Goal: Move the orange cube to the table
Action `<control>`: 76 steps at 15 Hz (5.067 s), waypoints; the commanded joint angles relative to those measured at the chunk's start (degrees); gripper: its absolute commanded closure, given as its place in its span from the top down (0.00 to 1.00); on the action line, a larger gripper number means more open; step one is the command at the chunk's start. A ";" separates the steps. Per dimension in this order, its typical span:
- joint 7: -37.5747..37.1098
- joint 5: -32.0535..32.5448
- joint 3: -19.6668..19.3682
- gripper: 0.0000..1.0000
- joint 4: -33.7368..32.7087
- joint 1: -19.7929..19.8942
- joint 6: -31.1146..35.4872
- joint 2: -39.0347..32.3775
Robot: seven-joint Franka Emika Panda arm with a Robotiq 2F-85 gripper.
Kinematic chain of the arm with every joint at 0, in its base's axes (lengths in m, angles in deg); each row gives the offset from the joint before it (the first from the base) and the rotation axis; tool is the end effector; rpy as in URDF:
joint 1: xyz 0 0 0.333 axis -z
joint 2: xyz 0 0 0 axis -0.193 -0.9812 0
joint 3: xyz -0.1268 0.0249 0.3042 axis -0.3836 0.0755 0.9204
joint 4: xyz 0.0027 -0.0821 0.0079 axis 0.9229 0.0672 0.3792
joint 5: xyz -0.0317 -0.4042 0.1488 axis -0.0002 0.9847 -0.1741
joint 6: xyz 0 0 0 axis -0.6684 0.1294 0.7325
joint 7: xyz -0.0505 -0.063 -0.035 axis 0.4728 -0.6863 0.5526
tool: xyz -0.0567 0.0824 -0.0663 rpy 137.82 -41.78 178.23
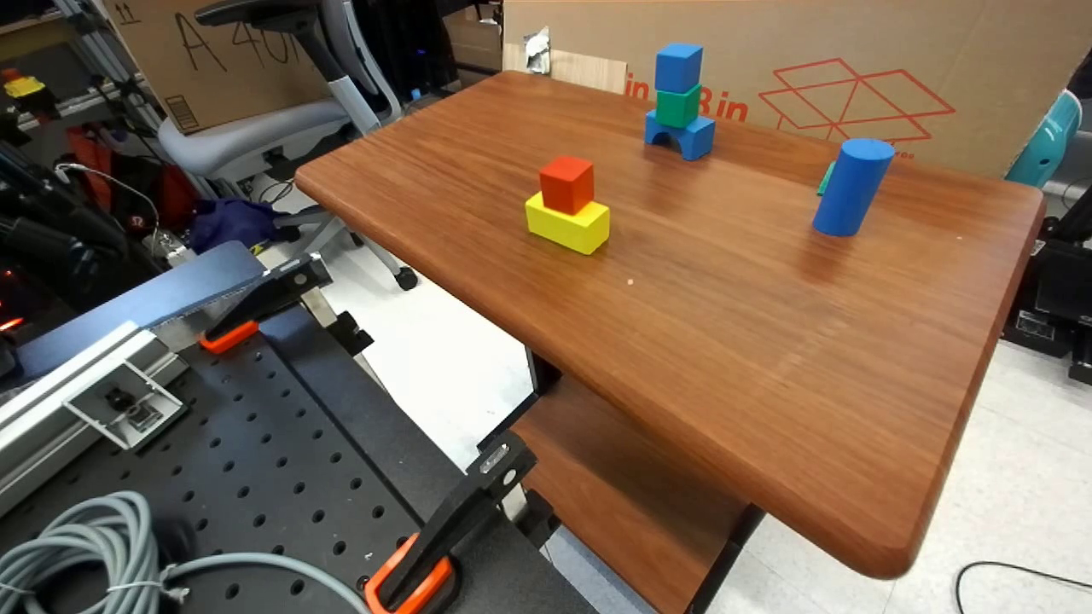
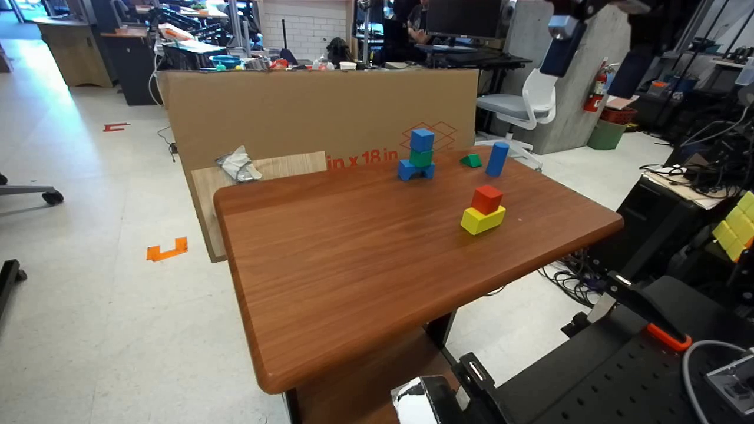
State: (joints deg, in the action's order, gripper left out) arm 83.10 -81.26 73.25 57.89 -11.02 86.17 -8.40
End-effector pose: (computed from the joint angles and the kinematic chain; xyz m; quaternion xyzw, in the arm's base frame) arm 0.4626 -0.0132 0.3519 -0.9945 0.0649 0.0213 0.0800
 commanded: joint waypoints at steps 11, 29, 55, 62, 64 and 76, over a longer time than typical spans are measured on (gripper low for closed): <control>2.96 11.34 0.38 1.00 -8.81 0.71 12.40 -15.67; 4.12 11.41 0.96 1.00 -13.74 0.68 15.96 -28.56; 4.15 11.35 3.18 0.09 -15.98 -0.04 13.31 -34.40; -0.42 10.13 6.38 0.09 -16.28 -3.01 15.76 -34.09; -2.23 9.43 6.64 0.09 -17.60 -3.48 15.93 -35.09; -2.29 7.14 6.37 0.09 -22.76 -2.33 13.72 -42.15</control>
State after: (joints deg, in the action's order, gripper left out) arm 80.17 -72.99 79.33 37.88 -13.65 101.37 -48.24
